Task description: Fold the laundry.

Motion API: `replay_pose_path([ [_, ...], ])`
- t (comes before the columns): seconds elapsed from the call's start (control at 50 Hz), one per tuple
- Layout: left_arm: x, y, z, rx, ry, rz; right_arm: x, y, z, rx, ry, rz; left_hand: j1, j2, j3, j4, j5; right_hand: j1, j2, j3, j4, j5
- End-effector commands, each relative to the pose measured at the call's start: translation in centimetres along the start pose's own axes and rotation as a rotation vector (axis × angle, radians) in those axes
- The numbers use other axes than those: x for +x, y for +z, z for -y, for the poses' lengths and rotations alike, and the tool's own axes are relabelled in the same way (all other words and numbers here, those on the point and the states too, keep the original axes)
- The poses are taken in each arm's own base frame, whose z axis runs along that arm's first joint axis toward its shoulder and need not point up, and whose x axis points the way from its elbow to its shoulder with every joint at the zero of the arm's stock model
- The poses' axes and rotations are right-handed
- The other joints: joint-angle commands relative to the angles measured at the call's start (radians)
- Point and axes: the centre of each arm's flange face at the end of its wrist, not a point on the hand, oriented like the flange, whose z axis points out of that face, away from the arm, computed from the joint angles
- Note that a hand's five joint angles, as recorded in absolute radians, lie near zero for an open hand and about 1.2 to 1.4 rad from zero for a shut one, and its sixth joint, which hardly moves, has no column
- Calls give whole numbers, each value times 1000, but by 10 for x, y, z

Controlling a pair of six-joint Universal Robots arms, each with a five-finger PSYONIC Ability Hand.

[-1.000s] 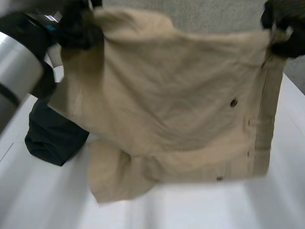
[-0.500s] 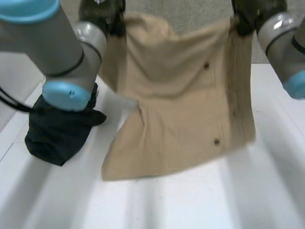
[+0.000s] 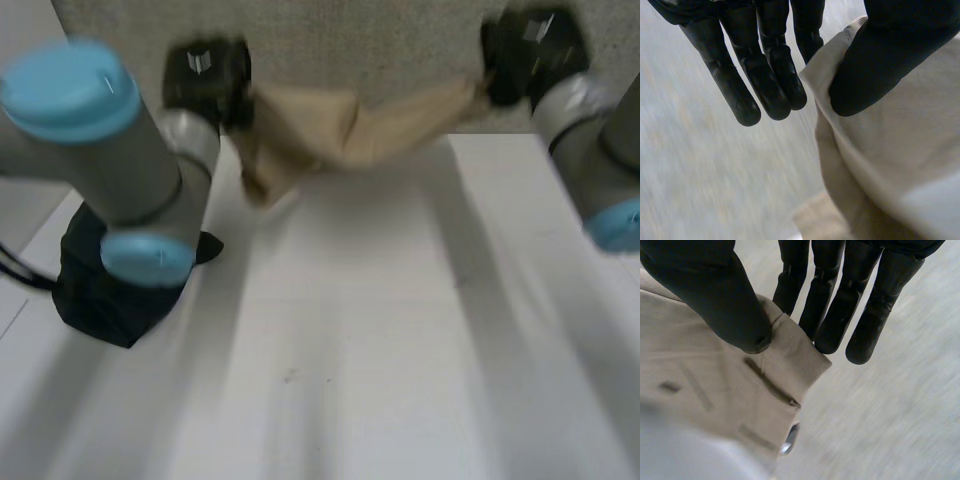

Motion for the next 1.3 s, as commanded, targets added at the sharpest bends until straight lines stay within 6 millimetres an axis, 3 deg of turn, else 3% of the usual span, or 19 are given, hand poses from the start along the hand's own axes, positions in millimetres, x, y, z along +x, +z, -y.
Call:
replay_pose_path([
  [0.02,3,-50,-101,-291,69,-47,-42,-45,-101,-379,-113,209,276,198,204,197,255,424,222,211,206,247],
  [0.06,4,-59,-111,-331,89,-57,-47,-55,-113,-424,-137,238,276,198,204,197,255,424,222,211,206,247],
  [0.14,2,-77,-120,-393,164,-79,-49,-68,-118,-475,-168,265,276,198,204,197,255,424,222,211,206,247],
  [0.28,-9,-114,-88,-408,373,-123,-43,-97,-101,-593,-240,350,276,198,204,197,255,424,222,211,206,247],
  [0.36,-14,-145,-72,-439,531,-175,-27,-123,-85,-704,-311,416,276,198,204,197,255,424,222,211,206,247],
  [0.46,-17,-200,-59,-532,738,-307,-12,-171,-67,-847,-411,534,276,198,204,197,255,424,222,211,206,247],
  [0.54,-9,-238,-48,-564,804,-427,0,-198,-58,-892,-481,583,276,198,204,197,255,424,222,211,206,247],
  [0.58,-6,-245,-45,-563,805,-457,2,-201,-55,-874,-488,586,276,198,204,197,255,424,222,211,206,247],
  [0.68,3,-225,-43,-483,785,-434,1,-195,-55,-810,-413,561,276,198,204,197,255,424,222,211,206,247],
  [0.8,22,-169,-70,-392,714,-353,-11,-155,-93,-770,-273,491,276,198,204,197,255,424,222,211,206,247],
  [0.86,27,-152,-82,-405,655,-329,-24,-146,-89,-725,-213,477,276,198,204,197,255,424,222,211,206,247],
  [0.9,28,-148,-84,-411,636,-317,-29,-146,-87,-718,-159,471,276,198,204,197,255,66,-136,-147,-152,-111],
  [0.92,29,-147,-85,-414,630,-311,-33,-148,-87,-725,-106,459,276,198,204,197,255,-297,-498,-510,-515,-474],
  [1.0,30,-143,-81,-399,615,-300,-34,-156,-82,-732,-7,428,276,198,204,197,255,-716,-918,-929,-934,-893],
  [1.08,29,-136,-69,-358,606,-280,-40,-177,-71,-707,80,463,276,198,204,197,255,-735,-937,-948,-953,-912],
  [1.3,21,-109,-51,-293,588,-212,-59,-218,-81,-659,205,477,276,198,204,197,255,-717,-919,-930,-935,-894],
])
